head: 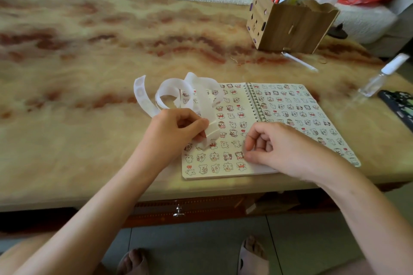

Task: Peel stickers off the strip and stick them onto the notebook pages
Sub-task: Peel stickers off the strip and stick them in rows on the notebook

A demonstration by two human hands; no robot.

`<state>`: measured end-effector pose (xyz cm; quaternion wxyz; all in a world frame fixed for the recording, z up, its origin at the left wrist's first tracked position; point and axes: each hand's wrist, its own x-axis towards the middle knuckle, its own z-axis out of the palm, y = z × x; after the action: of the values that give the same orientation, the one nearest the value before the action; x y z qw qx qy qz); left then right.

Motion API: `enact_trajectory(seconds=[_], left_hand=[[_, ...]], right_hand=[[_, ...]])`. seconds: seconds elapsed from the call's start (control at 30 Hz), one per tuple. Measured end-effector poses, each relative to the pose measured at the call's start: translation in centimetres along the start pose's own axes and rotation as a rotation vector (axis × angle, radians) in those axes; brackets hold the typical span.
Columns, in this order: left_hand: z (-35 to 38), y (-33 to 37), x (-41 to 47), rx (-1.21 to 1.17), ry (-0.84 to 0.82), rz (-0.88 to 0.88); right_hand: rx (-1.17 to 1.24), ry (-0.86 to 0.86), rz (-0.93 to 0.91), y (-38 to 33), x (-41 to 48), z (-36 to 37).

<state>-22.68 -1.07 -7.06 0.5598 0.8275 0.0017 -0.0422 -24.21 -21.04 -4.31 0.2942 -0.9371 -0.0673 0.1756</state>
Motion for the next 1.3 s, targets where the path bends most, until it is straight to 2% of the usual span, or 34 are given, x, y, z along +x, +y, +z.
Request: enact_trajectory(seconds=[0.13, 0.3, 0.47, 0.8, 0.93, 1.3], left_hand=[[0.0, 0.3, -0.3, -0.034, 0.043, 0.052], [-0.4, 1.0, -0.3, -0.097, 0.133, 0.186], [-0.3, 1.2, -0.3, -0.189, 0.140, 0.228], [-0.2, 1.4, -0.3, -0.231, 0.073, 0.224], [-0.1, 1.4, -0.5, -0.172, 0.024, 0.219], [-0.2, 1.5, -0.8, -0.142, 0.019, 0.214]], right_hand=[[0.144, 0.063, -0.010, -0.2, 0.1, -0.4], [0.338, 0.237, -0.143, -0.6, 0.8, -0.2], [0.533, 0.261, -0.295, -1.8, 1.3, 1.1], [0.612, 0.403, -0.328, -2.2, 1.7, 2.1], [0.621, 0.427, -0.341, -2.0, 1.9, 2.3], [0.526, 0.459, -0.420, -2.0, 1.7, 2.1]])
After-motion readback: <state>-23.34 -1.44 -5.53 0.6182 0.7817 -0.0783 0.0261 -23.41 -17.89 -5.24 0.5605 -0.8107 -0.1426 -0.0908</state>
